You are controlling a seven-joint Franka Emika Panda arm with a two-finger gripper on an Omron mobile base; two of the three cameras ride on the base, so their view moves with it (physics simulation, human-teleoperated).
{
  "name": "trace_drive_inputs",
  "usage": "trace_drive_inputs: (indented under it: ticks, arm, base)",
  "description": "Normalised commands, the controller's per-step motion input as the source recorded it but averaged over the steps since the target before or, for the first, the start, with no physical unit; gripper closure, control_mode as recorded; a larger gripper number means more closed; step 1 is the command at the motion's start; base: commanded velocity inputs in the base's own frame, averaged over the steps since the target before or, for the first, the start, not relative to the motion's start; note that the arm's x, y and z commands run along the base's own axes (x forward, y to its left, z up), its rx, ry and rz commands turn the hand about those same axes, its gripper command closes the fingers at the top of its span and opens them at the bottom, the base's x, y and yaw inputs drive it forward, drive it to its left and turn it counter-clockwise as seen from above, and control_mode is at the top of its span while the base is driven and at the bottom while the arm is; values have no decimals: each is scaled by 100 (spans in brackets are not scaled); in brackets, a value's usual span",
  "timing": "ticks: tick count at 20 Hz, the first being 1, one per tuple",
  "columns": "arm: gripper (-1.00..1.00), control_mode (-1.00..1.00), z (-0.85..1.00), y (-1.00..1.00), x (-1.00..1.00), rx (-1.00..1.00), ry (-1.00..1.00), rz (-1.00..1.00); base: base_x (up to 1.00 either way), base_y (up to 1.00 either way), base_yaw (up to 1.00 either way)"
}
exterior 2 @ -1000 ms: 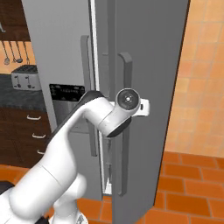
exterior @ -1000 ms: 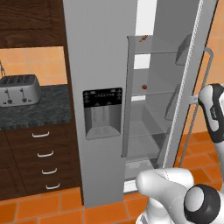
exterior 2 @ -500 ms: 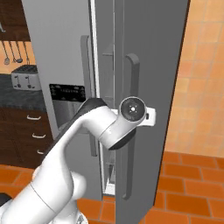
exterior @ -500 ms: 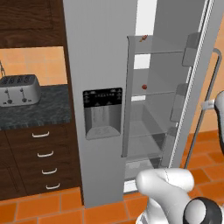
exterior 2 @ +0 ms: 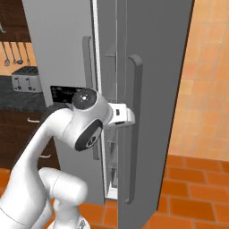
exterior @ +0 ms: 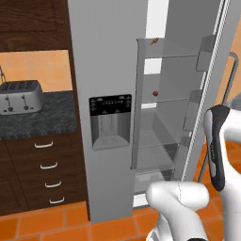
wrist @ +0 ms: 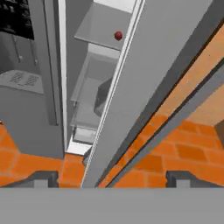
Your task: Take the strawberry from the fridge and place it on top of the pancake, located on the dining counter.
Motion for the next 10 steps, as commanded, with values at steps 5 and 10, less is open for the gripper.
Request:
trace_drive_inputs:
  ticks: [5,10]
  arm:
    - [-100,-100,-16,68,27,-55,7,-1]
    - [-100,-100,0,22,73,-38,38,-11]
  base:
    - [0,0,0]
    - [0,0,0]
